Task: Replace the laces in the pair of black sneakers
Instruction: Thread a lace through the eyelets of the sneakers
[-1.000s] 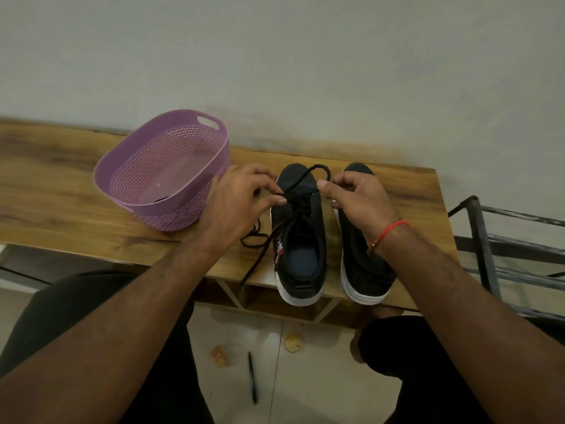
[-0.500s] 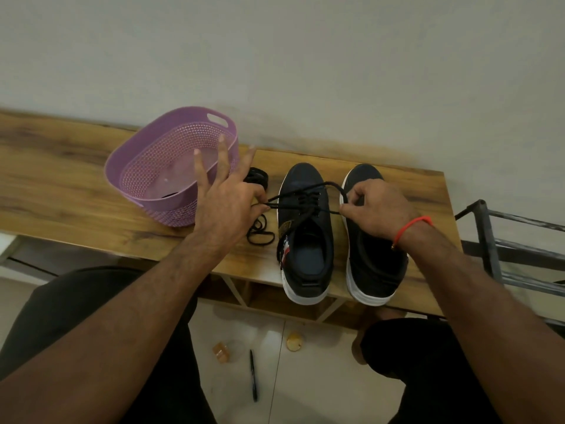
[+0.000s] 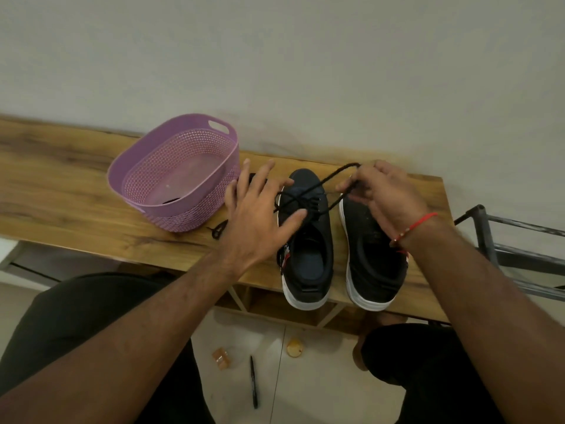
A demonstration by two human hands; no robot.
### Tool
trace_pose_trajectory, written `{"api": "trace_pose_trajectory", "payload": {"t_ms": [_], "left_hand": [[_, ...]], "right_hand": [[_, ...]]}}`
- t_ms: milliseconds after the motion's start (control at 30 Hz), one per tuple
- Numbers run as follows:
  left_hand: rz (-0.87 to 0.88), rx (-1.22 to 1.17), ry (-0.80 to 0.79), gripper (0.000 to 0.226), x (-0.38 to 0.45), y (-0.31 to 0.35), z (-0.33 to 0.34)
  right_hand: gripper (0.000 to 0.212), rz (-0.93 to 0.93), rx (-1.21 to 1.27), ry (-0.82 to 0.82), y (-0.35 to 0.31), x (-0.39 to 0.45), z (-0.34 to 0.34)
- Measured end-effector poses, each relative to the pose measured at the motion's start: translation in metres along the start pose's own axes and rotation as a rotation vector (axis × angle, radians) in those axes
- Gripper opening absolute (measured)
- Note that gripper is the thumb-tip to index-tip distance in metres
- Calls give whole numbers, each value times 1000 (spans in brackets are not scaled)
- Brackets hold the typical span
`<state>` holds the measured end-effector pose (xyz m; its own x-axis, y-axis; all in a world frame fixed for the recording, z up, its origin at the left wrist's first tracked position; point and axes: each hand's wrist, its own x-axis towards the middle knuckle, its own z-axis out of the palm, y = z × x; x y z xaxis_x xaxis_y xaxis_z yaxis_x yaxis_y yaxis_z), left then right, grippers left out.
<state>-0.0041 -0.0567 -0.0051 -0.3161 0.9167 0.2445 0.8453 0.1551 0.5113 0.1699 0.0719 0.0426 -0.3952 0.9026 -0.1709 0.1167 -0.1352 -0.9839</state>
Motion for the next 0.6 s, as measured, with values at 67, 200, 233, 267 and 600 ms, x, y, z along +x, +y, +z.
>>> {"api": "trace_pose_trajectory", "payload": {"t_ms": [67, 200, 233, 267, 600], "left_hand": [[20, 29, -37, 55, -2, 5, 2], [7, 47, -95, 21, 1, 4, -2], [-7, 43, -117, 17, 3, 3, -5], [-21, 48, -144, 15, 4, 1, -9], [-7, 413, -246, 26, 3, -21, -17]], "right_hand": [[13, 69, 329, -47, -4, 1, -1], [16, 135, 483, 2, -4, 8, -13], [14, 118, 461, 17, -2, 8, -15], [9, 102, 451, 23, -1, 9, -17], [11, 99, 311, -27, 0, 4, -14]]}}
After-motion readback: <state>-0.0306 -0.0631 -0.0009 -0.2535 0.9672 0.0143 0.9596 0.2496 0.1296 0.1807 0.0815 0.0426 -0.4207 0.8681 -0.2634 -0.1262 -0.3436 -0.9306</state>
